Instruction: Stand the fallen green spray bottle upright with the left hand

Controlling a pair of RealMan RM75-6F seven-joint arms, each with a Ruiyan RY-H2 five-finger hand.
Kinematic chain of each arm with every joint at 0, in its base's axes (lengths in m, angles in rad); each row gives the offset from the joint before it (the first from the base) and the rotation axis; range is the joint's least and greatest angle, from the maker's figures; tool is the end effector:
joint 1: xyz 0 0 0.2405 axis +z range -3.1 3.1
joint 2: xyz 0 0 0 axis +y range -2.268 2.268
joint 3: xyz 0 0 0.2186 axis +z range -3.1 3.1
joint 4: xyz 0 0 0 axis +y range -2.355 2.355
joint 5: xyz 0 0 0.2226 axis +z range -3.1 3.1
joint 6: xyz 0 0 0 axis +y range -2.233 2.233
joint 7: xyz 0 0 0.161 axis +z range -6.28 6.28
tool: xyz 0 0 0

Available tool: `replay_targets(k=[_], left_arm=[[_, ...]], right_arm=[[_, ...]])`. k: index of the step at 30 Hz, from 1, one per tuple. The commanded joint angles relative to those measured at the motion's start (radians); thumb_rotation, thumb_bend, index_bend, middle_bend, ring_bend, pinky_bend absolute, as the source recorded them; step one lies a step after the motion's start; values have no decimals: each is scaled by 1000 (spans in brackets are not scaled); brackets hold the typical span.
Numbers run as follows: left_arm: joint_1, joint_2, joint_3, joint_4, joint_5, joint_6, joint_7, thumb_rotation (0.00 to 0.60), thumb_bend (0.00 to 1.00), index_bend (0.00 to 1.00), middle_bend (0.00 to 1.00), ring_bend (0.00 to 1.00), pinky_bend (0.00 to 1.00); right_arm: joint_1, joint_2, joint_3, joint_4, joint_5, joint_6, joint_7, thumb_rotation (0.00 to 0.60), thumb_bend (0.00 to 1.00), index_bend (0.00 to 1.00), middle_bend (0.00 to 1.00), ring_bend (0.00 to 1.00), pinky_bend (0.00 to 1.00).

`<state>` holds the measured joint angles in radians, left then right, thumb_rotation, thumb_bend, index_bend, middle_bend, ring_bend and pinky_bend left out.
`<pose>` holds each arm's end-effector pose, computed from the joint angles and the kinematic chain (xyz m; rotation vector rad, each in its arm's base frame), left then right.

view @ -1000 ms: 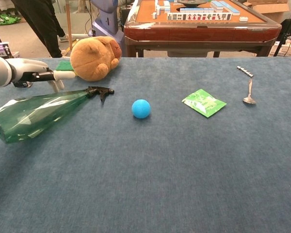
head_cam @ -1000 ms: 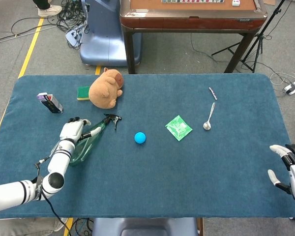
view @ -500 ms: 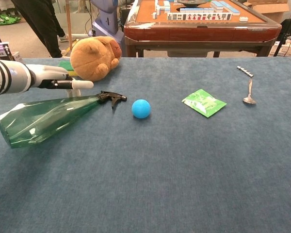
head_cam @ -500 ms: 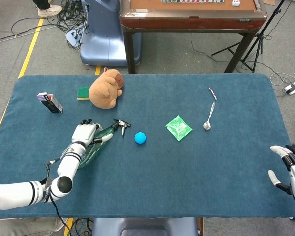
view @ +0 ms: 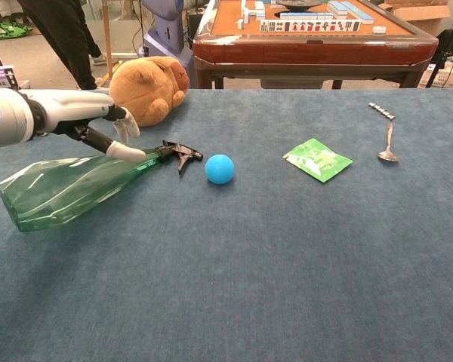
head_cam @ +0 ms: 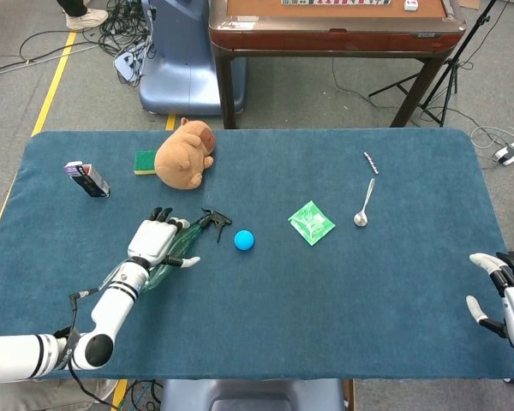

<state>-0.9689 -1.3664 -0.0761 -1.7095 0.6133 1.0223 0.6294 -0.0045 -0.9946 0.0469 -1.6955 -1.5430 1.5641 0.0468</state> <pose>-0.1103 0.3426 -0.0068 -1.8597 -0.9332 -0.6270 -0.2814 -0.1699 0.1668 1.3310 -0.8852 0.9167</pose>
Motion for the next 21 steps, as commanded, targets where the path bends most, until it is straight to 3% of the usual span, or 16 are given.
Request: replay_targets(k=[1, 10, 16, 21], left_arm=[[25, 19, 30, -37, 63, 33, 12, 303, 55, 118, 152, 1, 0], [62, 56, 101, -114, 176, 80, 89, 413, 54, 0, 6, 0, 0], [63, 62, 138, -116, 149, 95, 196, 587, 54, 0, 0, 0, 0], [62, 50, 167, -81, 93, 129, 314, 600, 54, 0, 0, 0, 0]], right_arm=[[0, 0, 0, 0, 0, -1, 0, 600, 327, 247, 262, 131, 193], [8, -6, 1, 5, -1, -12, 2, 600, 327, 247, 262, 131, 193], [6, -4, 2, 8, 0, -10, 6, 600, 327, 247, 262, 131, 193], [3, -6, 0, 12, 0, -7, 13, 600, 328, 247, 262, 131, 193]])
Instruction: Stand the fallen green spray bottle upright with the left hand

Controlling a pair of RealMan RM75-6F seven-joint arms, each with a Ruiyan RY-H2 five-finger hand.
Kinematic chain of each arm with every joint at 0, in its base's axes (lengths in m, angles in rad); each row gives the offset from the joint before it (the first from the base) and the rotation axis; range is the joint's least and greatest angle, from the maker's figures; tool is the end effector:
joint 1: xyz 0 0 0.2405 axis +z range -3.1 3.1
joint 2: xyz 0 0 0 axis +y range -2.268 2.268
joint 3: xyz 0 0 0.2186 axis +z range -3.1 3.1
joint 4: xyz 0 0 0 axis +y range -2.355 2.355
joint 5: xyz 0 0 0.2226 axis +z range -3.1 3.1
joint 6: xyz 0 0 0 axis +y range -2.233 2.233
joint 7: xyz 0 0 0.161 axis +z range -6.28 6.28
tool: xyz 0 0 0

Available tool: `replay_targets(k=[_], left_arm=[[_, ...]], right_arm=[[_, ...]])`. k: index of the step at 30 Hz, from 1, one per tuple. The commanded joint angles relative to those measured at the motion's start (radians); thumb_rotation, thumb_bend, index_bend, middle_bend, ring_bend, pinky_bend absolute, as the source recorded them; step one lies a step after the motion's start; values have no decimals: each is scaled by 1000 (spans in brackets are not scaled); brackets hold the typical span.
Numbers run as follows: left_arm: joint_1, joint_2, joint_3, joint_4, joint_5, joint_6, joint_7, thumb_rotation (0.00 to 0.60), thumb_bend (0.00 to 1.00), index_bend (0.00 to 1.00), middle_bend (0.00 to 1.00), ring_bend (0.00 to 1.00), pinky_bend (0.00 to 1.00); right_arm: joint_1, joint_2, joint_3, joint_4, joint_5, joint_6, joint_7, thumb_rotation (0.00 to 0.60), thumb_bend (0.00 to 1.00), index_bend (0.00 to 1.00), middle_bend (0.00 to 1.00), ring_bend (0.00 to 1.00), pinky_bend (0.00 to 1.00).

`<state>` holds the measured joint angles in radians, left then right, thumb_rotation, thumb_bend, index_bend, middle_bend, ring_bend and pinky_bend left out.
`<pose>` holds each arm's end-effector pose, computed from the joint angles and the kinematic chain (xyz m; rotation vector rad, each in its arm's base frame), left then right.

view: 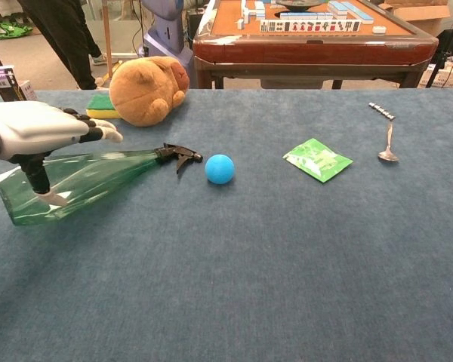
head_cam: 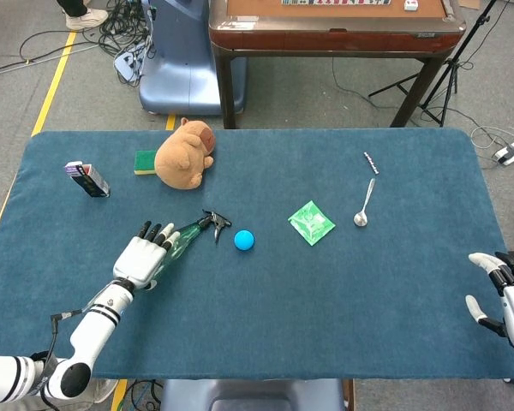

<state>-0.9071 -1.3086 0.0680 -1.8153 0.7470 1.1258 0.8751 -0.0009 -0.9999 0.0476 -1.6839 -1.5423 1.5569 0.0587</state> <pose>-0.1388 0.3033 0.0014 -1.9815 -0.6038 -0.4116 -0.2833 -0.1711 0.1656 1.3335 -0.8924 0.9194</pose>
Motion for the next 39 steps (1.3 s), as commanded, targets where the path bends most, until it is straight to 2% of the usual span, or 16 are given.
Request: replay_targets(k=[1, 10, 13, 17, 22, 28, 39], left_arm=[[3, -10, 24, 33, -52, 30, 79, 600, 54, 0, 0, 0, 0], [22, -24, -1, 126, -100, 30, 87, 600, 54, 0, 0, 0, 0], [22, -8, -22, 108, -113, 2, 59, 600, 54, 0, 0, 0, 0], [18, 41, -80, 34, -145, -100, -59, 600, 54, 0, 0, 0, 0], [2, 55, -121, 13, -130, -163, -137, 600, 54, 0, 0, 0, 0], [-39, -17, -147, 71, -177, -150, -126, 600, 97, 53, 1, 0, 0], [-114, -138, -147, 181, -306, -89, -4, 600, 169, 204, 155, 0, 0]], right_arm=[[-1, 0, -1, 2, 0, 0, 2, 600, 328, 247, 262, 131, 193], [5, -4, 0, 7, -3, -7, 7, 600, 327, 247, 262, 131, 193], [6, -5, 0, 9, -1, -9, 9, 600, 327, 247, 262, 131, 193], [6, -5, 0, 13, -1, -10, 13, 600, 327, 247, 262, 131, 193], [3, -3, -1, 15, 2, -8, 16, 600, 327, 247, 262, 131, 193], [2, -3, -2, 16, 0, -5, 18, 600, 327, 247, 262, 131, 193], [1, -4, -2, 19, 3, -8, 22, 600, 327, 247, 262, 131, 194]])
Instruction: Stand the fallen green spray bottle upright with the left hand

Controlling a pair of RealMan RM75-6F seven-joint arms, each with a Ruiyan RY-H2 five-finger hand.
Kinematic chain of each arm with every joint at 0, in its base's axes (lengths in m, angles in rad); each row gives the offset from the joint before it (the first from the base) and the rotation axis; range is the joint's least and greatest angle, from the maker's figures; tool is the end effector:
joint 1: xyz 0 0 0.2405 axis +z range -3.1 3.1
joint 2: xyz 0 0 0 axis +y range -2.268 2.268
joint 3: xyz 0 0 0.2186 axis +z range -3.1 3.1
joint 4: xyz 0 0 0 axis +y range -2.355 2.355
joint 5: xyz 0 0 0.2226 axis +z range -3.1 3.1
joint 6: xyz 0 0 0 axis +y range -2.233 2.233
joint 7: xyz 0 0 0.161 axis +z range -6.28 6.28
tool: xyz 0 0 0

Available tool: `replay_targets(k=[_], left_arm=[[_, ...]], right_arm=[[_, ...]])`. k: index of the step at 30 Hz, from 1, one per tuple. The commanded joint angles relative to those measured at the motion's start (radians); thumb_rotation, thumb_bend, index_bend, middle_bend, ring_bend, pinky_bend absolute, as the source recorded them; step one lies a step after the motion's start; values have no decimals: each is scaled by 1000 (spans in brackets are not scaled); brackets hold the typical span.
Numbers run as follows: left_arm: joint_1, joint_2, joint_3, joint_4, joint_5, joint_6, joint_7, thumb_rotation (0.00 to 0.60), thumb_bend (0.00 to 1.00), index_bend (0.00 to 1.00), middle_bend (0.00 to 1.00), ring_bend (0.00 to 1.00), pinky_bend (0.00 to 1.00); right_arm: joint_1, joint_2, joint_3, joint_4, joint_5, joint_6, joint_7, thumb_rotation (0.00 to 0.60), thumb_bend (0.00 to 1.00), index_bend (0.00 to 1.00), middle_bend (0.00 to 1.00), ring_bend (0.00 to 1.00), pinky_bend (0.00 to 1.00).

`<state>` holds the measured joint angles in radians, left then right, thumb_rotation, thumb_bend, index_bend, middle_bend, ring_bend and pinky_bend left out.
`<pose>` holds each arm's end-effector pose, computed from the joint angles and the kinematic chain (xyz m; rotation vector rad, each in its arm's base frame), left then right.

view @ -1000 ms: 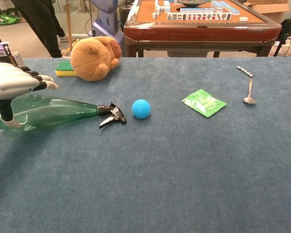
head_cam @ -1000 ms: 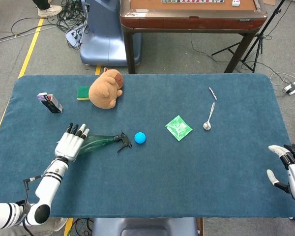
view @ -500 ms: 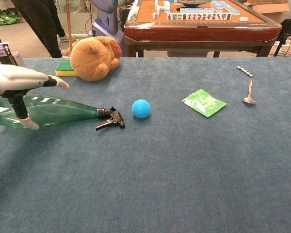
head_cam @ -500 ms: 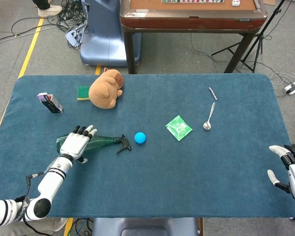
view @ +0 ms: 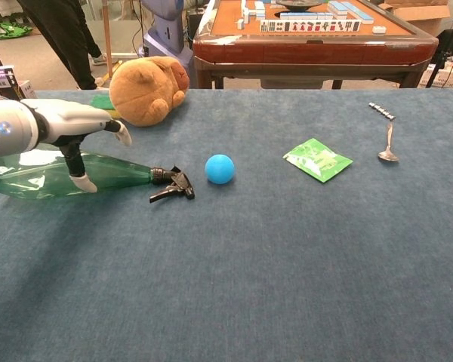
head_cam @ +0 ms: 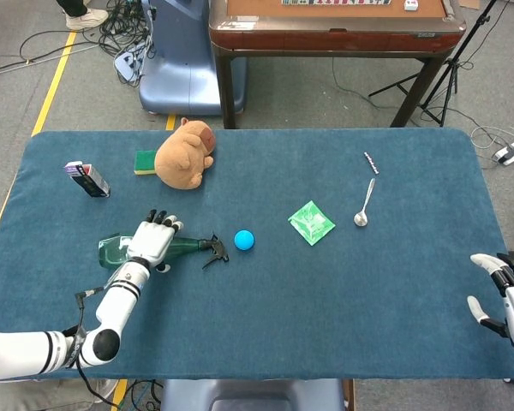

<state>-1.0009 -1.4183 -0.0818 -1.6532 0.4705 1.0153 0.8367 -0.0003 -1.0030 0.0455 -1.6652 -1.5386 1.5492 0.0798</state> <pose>-0.1195 0.3490 -0.0185 -1.8740 -0.8447 -0.4460 -0.2880 -0.1709 0.1656 1.3328 -0.9048 0.9161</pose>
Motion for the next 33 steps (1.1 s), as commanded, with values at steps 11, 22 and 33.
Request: replay_targets(k=[11, 22, 33], left_arm=[[-86, -117, 20, 91, -165, 67, 198, 600, 222, 280, 245, 37, 0], [-92, -162, 6, 118, -162, 80, 214, 600, 260, 352, 324, 96, 0], [-54, -156, 6, 110, -33, 115, 146, 600, 278, 468, 467, 209, 0]], right_arm=[[-4, -1, -1, 8, 4, 1, 9, 600, 327, 247, 262, 131, 193], [-14, 1, -5, 15, 6, 10, 21, 600, 327, 247, 262, 131, 193], [-19, 1, -4, 26, 7, 15, 35, 600, 327, 247, 262, 131, 193]])
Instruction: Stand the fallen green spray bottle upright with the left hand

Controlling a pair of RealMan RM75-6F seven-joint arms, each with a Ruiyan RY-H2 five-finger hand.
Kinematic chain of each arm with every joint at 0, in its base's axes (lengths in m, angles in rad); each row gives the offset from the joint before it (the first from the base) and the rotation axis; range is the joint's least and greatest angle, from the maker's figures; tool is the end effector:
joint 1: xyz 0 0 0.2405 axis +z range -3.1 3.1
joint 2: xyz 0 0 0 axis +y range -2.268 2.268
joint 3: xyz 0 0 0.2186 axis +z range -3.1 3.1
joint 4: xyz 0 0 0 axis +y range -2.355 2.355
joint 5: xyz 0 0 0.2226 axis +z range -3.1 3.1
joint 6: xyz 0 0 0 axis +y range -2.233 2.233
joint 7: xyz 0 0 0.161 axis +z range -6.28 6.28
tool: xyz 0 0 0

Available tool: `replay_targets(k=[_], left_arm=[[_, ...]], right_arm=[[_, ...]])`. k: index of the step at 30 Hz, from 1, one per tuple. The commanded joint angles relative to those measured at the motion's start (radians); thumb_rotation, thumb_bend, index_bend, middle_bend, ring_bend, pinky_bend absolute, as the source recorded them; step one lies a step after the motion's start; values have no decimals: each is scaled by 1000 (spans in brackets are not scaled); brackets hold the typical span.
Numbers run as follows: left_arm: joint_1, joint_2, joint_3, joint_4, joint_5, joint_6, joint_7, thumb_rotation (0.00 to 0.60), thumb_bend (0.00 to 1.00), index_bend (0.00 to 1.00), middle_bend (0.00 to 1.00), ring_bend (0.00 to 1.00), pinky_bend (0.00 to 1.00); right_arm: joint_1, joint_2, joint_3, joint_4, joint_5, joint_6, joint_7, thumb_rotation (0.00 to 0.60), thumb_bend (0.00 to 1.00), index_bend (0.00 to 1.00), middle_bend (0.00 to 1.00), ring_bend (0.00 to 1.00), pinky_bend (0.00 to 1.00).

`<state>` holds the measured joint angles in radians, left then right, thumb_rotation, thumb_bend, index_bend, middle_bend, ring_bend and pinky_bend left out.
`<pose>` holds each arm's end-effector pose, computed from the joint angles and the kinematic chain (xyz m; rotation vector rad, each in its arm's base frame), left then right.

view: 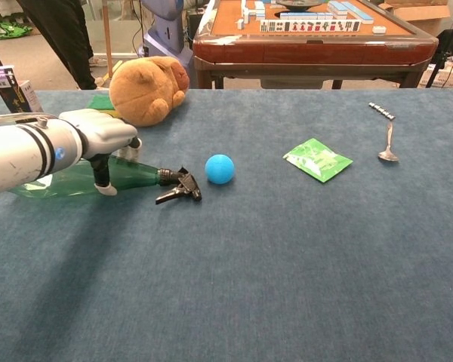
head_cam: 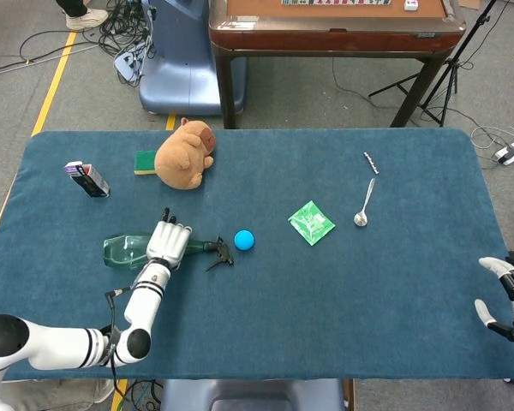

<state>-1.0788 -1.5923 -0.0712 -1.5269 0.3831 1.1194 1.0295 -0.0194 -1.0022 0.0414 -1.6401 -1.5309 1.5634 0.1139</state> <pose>-0.1043 0.3520 -0.0494 -1.8727 -0.6722 -0.3371 -0.2965 -0.1643 0.1706 1.3064 -0.9155 0.9105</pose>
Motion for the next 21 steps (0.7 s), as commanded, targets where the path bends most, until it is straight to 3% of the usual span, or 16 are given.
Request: replay_targets(k=[1, 6, 12, 21], left_arm=[[37, 32, -6, -29, 86, 17, -77, 600, 279, 470, 471, 213, 0], [109, 114, -35, -96, 208, 18, -257, 600, 279, 481, 480, 226, 0], [215, 233, -106, -177, 389, -34, -601, 600, 277, 470, 480, 226, 0], [352, 249, -195, -115, 648, 12, -1101, 600, 277, 456, 479, 219, 0]], right_arm=[[0, -1, 1, 1, -1, 1, 1, 600, 327, 247, 262, 131, 193], [2, -1, 0, 2, -5, -1, 2, 600, 327, 247, 262, 131, 193], [9, -5, 0, -3, -11, -10, -3, 600, 327, 247, 262, 131, 193], [12, -4, 0, -13, -14, -11, -12, 600, 327, 247, 262, 131, 193]])
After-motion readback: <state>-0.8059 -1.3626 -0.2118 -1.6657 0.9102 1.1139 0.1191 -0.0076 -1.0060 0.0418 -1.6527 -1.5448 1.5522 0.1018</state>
